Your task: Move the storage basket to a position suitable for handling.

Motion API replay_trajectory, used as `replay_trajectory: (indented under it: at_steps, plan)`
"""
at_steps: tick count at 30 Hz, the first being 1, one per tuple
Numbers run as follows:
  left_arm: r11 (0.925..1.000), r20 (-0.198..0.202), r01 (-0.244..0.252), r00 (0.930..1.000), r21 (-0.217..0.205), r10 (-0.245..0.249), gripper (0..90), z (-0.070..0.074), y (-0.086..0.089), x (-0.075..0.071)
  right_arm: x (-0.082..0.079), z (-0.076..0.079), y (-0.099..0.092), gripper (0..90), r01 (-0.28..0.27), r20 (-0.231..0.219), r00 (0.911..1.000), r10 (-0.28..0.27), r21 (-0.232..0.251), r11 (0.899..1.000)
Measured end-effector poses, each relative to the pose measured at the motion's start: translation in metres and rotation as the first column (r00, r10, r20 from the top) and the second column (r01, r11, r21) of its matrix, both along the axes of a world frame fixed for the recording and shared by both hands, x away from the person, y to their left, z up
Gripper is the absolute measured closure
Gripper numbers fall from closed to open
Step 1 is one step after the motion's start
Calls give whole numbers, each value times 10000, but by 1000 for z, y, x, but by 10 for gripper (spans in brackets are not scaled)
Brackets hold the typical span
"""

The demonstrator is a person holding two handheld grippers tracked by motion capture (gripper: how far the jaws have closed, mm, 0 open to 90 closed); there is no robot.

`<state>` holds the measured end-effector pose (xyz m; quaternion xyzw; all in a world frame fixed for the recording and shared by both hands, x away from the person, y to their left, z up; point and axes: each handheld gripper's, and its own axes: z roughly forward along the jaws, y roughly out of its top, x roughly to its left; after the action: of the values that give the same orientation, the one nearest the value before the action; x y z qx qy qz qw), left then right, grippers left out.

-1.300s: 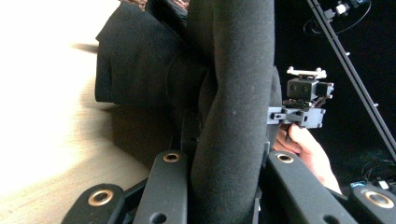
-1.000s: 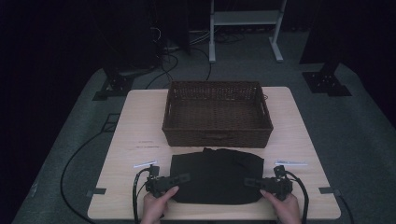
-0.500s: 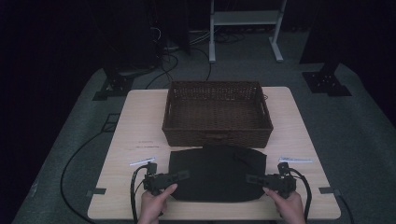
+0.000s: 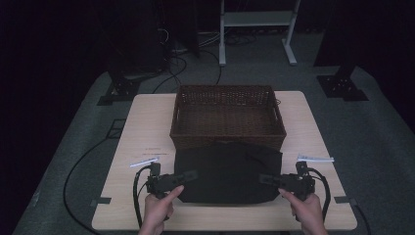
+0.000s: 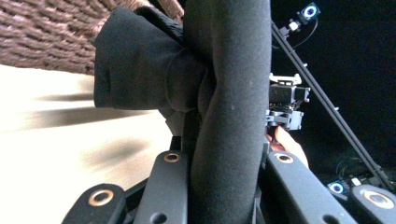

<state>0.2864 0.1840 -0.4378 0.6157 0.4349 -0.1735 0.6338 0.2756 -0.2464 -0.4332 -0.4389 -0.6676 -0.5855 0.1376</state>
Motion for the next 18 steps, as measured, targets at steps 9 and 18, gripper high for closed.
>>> replay_trajectory:
  at_steps: [9, 18]
  plan:
    - [10000, 318, -45, 9995, -46, 46, 764, 17, 4, 2, 6, 20, 4, 770, -179, 215, 9996, 178, 13, 9998]
    - [9999, 398, -77, 9992, -138, 82, 764, 25, 6, 3, 11, 31, 8, 770, -321, 321, 9990, 324, -116, 9994]
